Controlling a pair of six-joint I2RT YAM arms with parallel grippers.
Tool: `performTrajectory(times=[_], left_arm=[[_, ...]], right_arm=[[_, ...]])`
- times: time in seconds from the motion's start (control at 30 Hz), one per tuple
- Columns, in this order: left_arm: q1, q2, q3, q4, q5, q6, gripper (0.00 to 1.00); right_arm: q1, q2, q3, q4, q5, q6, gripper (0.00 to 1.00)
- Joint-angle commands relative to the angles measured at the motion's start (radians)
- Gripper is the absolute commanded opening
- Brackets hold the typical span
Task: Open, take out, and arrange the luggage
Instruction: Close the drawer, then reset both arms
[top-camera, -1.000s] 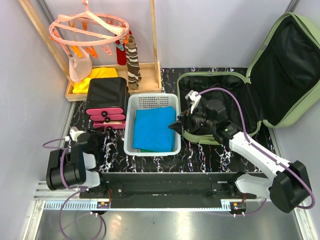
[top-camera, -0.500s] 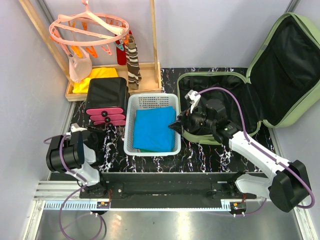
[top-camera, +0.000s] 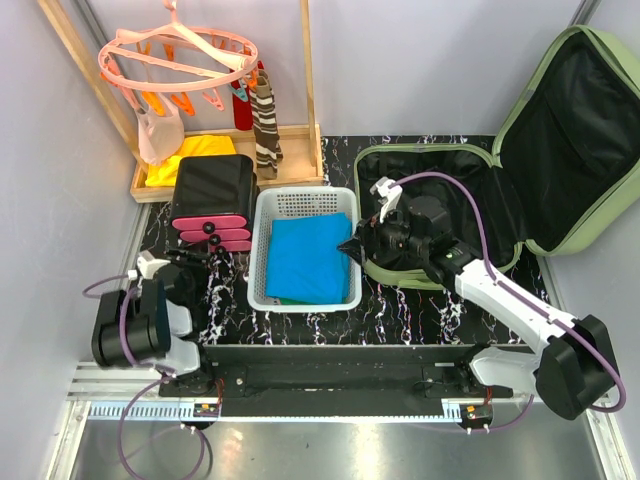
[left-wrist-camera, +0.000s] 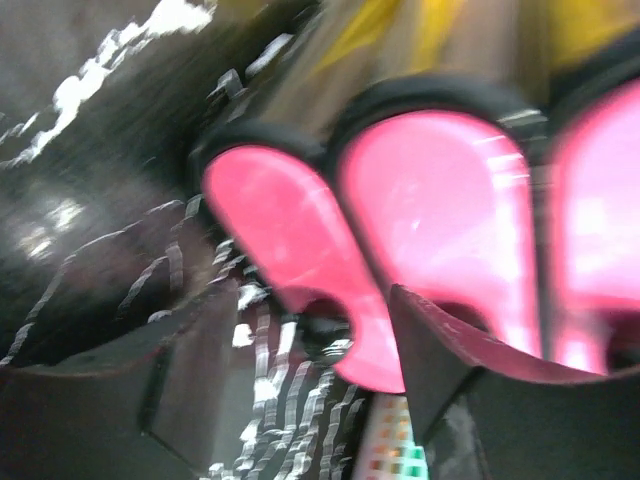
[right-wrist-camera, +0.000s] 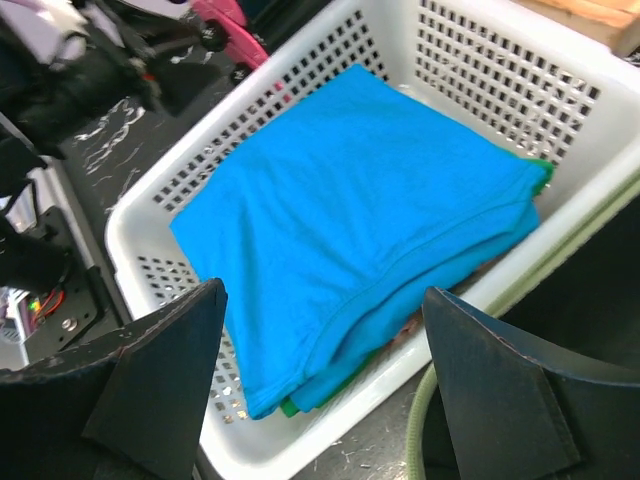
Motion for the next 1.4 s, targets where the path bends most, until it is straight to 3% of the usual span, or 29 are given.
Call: performTrajectory(times=[0.0,0.1,0.13,0.23,0.43,0.67,0.83,0.93,1.37], left_arm=[[0.004,-0.209,-0.053,-0.103,-0.088,0.026,0.69],[0.001,-0.360,-0.023,-0.319,-0.126,0.101,0.74],[0.001,-0.477,-0.003,-0.481,-0.135,0.132,0.75],[-0.016,-0.703,0.083,-0.742,-0.191,0.267,0.77],[-0.068,-0.898,0.275,-1.008,-0.186,0.424,0.81],[-0.089,-0.886,0.528,-1.133,0.059,0.626,0.89],[-0.105,-0.902,0.648,-1.223,0.137,0.799,0.99],[-0.115,-0.912,0.674,-1.248,0.173,0.876,0.99],[-0.132,-0.928,0.685,-1.272,0.144,0.867,0.99]], right_arm=[[-0.032,0.037,0.053,-0.006,0.072,0.020,0.89],[-0.128,0.070,0.057,-0.006,0.039,0.084,0.89],[-0.159,0.077,0.057,-0.006,0.025,0.119,0.89],[-0.267,0.100,0.053,-0.009,0.011,0.170,0.89],[-0.450,0.066,0.033,-0.008,0.038,0.224,0.89],[-0.521,-0.151,-0.030,-0.020,0.244,0.170,0.89],[-0.520,-0.314,-0.126,0.013,0.416,0.127,0.89],[-0.520,-0.402,-0.196,0.064,0.454,0.124,0.89],[-0.521,-0.448,-0.257,0.130,0.514,0.119,0.90]])
